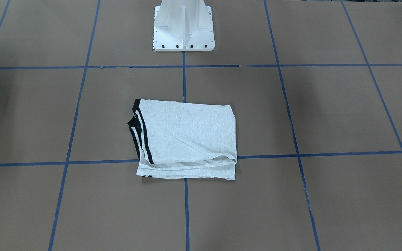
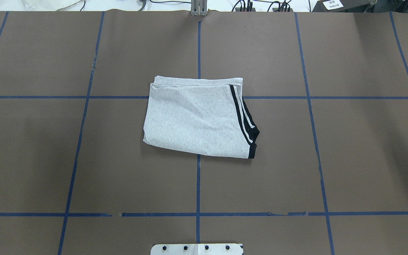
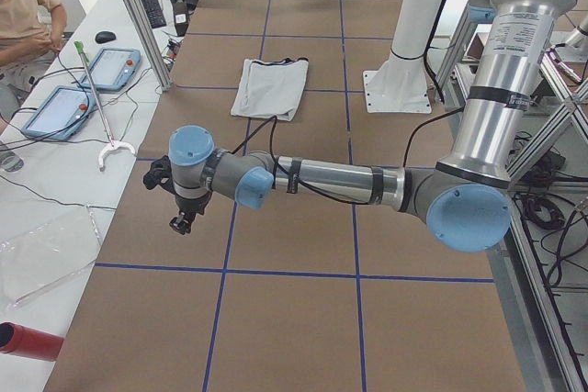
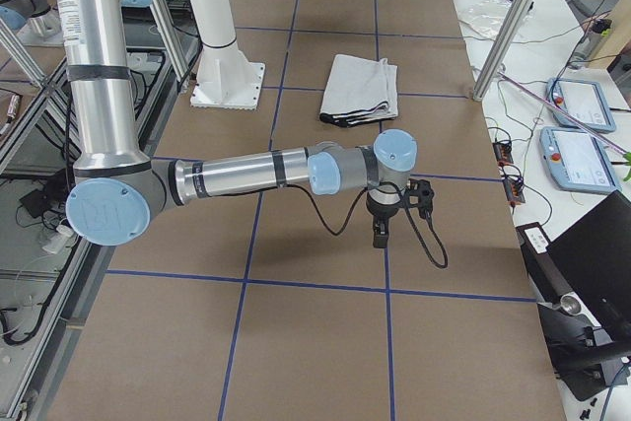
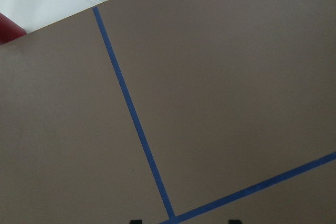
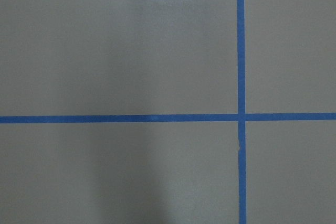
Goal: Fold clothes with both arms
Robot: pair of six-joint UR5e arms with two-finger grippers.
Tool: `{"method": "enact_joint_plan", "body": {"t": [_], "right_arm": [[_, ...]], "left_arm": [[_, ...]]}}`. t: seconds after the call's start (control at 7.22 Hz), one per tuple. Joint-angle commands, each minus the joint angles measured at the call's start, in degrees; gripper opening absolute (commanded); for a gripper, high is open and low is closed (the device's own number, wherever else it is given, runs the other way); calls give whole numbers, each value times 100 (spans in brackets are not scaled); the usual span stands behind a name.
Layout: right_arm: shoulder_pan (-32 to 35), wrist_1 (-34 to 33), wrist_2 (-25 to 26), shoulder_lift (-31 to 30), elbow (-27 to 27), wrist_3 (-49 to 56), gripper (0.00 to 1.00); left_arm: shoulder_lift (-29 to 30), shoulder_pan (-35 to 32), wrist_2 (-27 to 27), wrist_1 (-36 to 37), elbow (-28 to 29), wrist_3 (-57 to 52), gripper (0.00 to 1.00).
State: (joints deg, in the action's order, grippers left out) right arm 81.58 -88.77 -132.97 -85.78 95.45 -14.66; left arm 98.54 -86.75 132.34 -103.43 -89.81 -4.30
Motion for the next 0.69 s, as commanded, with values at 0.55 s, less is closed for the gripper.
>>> {"method": "enact_joint_plan", "body": {"t": [0.55], "right_arm": [[-28, 70, -255, 52, -27, -45, 100]], "left_arm": [[271, 132, -6, 719, -431, 140, 100]]}}
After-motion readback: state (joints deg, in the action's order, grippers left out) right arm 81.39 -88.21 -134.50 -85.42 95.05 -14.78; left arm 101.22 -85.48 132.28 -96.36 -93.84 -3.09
